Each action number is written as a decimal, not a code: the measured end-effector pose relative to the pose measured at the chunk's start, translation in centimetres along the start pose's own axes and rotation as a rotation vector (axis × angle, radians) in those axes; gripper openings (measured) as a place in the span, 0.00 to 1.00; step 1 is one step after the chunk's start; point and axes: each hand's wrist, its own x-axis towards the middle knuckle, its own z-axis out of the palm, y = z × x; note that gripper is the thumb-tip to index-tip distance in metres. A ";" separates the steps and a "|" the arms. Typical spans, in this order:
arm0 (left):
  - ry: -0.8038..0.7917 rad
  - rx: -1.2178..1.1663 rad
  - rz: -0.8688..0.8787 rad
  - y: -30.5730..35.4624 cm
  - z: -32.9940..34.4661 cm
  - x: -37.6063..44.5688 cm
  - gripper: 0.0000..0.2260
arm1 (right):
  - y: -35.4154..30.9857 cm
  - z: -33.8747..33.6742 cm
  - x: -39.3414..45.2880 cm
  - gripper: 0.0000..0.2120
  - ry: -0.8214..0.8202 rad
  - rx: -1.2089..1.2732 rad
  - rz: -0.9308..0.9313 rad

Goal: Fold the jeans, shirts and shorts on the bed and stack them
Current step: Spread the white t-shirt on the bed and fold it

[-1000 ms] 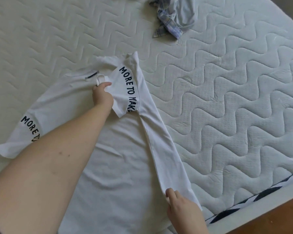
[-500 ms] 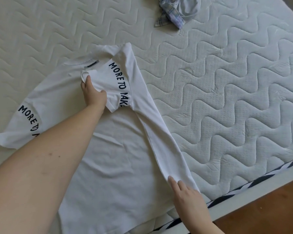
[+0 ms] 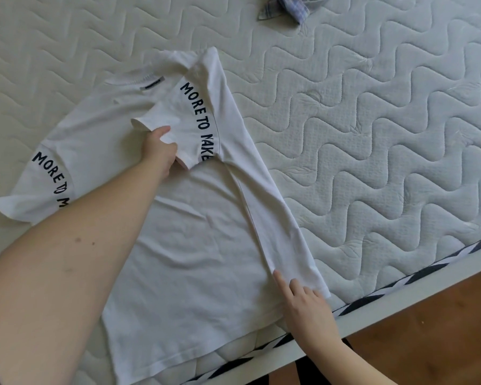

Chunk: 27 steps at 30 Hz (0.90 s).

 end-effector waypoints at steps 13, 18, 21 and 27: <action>-0.058 0.039 -0.004 -2.0 -1.0 -1.4 0.20 | 0.3 0.9 -1.0 0.42 0.071 -0.092 -0.029; 0.003 -0.011 -0.002 -2.7 -1.0 -2.0 0.15 | 0.4 1.4 -1.0 0.41 0.074 -0.080 -0.065; 0.072 0.044 0.021 -2.5 -1.3 -2.2 0.15 | 0.7 1.6 -1.1 0.41 0.079 -0.093 -0.091; 0.075 0.162 0.021 -2.1 -0.7 -3.4 0.25 | 1.5 2.5 -1.3 0.41 0.163 -0.126 -0.103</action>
